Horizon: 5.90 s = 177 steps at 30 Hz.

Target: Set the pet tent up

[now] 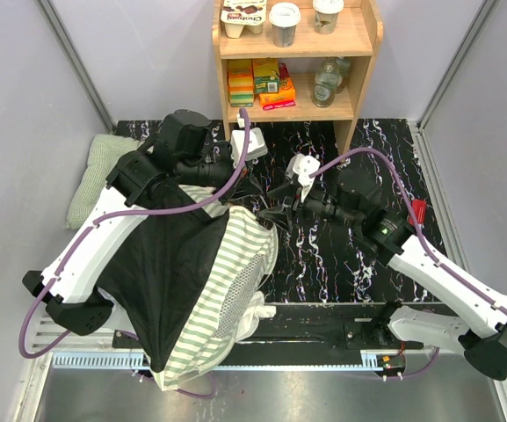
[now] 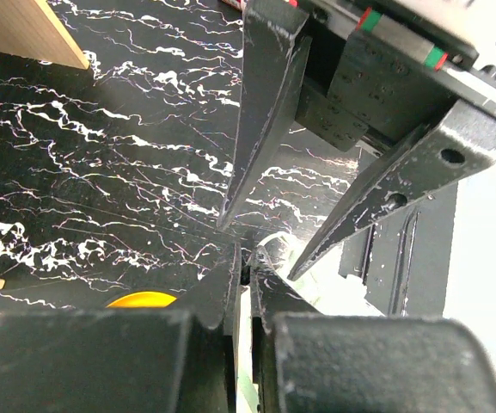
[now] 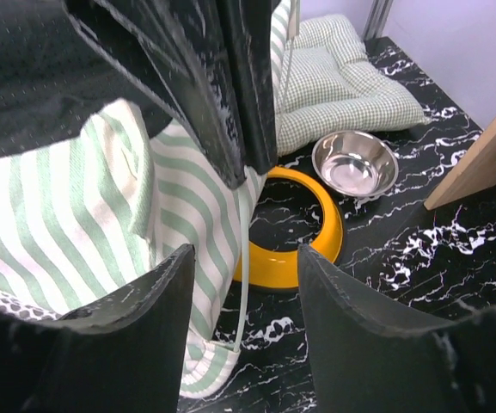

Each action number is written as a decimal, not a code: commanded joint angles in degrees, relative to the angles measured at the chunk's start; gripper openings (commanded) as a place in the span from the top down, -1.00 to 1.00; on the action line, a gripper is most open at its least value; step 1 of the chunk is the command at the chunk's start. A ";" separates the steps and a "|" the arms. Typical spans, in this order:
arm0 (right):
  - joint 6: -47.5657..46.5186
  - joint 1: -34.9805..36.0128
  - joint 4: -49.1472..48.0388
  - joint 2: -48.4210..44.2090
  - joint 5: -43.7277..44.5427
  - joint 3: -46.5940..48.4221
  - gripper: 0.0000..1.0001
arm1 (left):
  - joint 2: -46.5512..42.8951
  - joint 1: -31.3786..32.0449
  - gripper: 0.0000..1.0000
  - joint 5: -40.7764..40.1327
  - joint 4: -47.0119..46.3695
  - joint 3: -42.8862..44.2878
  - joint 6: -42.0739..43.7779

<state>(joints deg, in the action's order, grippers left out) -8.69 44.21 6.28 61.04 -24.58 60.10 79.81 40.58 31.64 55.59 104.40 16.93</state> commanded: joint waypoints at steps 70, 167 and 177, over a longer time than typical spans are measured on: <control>-10.73 2.11 12.17 10.59 -16.29 6.52 1.00 | -3.17 -7.00 1.00 1.76 13.75 10.56 12.69; -22.60 8.18 15.78 12.44 0.23 10.83 1.00 | -1.41 -2.17 1.00 -1.75 15.42 6.87 14.63; -19.61 8.18 17.36 15.70 1.56 14.53 1.00 | -0.80 -1.82 1.00 -1.49 14.98 7.84 13.22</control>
<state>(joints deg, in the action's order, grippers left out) -26.74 51.40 18.57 75.31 -21.87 74.28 79.26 38.33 29.39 74.61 111.02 31.38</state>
